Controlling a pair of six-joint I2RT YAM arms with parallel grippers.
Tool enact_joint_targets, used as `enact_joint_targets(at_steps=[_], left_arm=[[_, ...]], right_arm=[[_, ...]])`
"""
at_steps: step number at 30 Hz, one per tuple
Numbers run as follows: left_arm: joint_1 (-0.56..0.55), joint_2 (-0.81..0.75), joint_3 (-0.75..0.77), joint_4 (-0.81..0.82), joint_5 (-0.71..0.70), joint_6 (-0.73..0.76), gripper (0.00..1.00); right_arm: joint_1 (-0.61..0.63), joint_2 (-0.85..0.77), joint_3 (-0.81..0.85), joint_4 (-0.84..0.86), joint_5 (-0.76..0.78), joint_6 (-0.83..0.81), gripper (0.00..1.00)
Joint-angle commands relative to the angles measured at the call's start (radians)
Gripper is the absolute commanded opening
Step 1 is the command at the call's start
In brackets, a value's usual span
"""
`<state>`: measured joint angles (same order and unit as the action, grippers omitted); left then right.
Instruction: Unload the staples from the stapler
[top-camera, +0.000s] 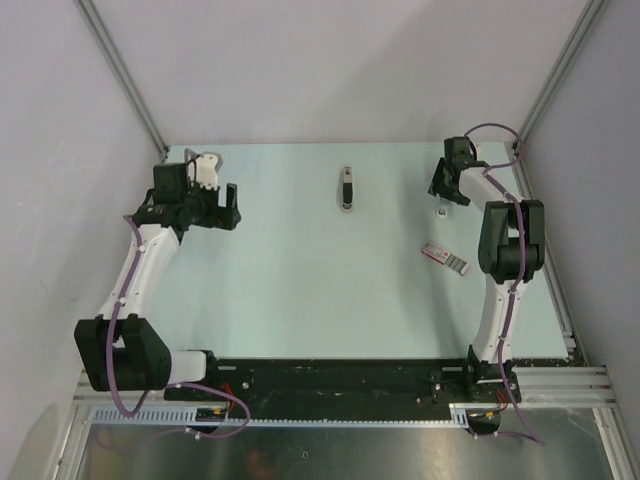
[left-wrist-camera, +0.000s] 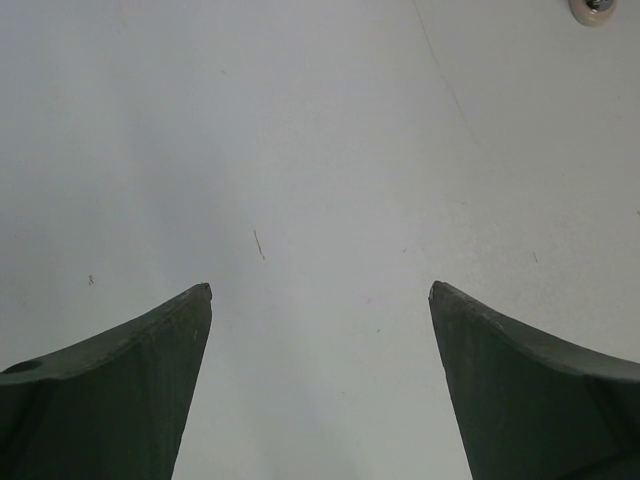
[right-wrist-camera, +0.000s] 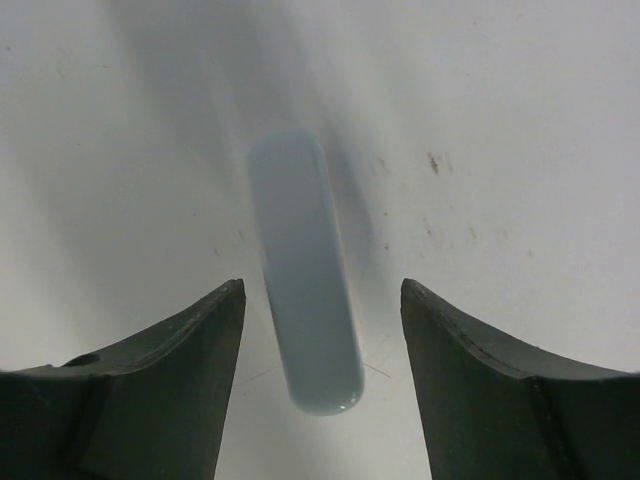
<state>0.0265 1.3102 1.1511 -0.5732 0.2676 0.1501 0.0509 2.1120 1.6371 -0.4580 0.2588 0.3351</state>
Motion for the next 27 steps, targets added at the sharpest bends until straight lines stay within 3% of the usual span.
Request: enact_joint_targets(at_steps=[1,8,12,19,27], left_arm=[[0.008,-0.005,-0.013,0.006,0.005,0.031,0.92],[0.007,-0.021,-0.035,0.007,-0.017,0.063,0.86],[0.007,-0.047,-0.043,0.008,-0.036,0.070,0.97],[0.007,-0.089,-0.066,0.006,0.005,0.070,0.99],[0.006,-0.068,-0.079,0.006,0.160,0.094,0.99]], right_arm=[[0.016,0.023,0.059,-0.017,-0.012,-0.018,0.66],[0.025,0.034,0.064,-0.031,-0.014,-0.016,0.49],[0.041,0.018,0.066,-0.040,-0.034,-0.029,0.35],[0.128,-0.041,0.067,-0.075,-0.029,-0.022,0.03],[0.368,-0.293,-0.077,0.042,-0.027,0.047,0.00]])
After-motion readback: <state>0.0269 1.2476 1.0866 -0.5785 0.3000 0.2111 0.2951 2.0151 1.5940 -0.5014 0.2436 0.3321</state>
